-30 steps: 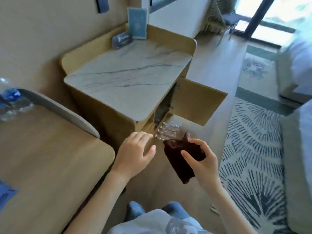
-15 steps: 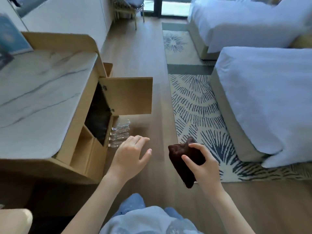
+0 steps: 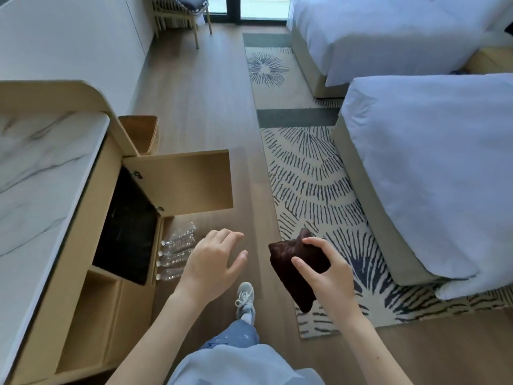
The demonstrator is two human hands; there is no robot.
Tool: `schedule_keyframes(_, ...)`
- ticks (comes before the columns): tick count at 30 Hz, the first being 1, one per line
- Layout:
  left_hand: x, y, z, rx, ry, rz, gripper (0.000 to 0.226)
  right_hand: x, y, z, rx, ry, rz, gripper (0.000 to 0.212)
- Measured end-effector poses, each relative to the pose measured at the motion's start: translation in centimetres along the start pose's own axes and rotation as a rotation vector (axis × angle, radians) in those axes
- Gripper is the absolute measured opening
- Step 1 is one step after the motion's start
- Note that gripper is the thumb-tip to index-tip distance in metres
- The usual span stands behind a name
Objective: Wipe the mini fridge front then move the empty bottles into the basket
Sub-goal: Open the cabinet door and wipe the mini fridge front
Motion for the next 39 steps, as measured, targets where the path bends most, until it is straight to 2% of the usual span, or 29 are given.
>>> schedule_keyframes(4, -2.2, -9.3, -2.6, 0.033, -0.013, 0.015, 0.034, -2.5, -10.1, -0.4, 0.011, 0.014, -0.025, 0.034)
schedule_keyframes(10, -4.5, -22.1, -8.4, 0.096, -0.065, 0.022, 0.041, -7.3, -22.6, -1.4, 0.058, -0.017, -0.112, 0.034)
schedule_keyframes(15, -6.3, -29.1, -9.1, 0.095, -0.047, -0.023, 0.042, -8.9, -31.5, -1.4, 0.005, -0.031, -0.133, 0.035)
schedule_keyframes(24, -9.9, -39.3, -10.2, 0.212, 0.005, -0.280, 0.039, -10.7, -50.1, 1.3, -0.282, 0.007, -0.246, 0.036)
schedule_keyframes(29, -11.1, -43.4, -12.4, 0.327, 0.019, -0.481, 0.049, -13.8, -59.2, 4.1, -0.494, 0.067, -0.346, 0.037)
schedule_keyframes(34, -12.5, -41.9, -12.7, 0.472, 0.040, -0.744, 0.050, -16.6, -63.9, 9.4, -0.739, 0.115, -0.497, 0.039)
schedule_keyframes(39, -11.9, -36.1, -11.5, 0.599, 0.061, -1.048, 0.052, -18.4, -63.2, 16.1, -1.015, 0.154, -0.609, 0.041)
Point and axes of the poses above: each hand's wrist, its own y-axis away from the middle knuckle, its own z-axis out of the palm, x = y × z, the point moved 4 cm from there along -y, towards the middle knuckle, and after that the axes turned 8 degrees about -x, right-handed, at the moved point
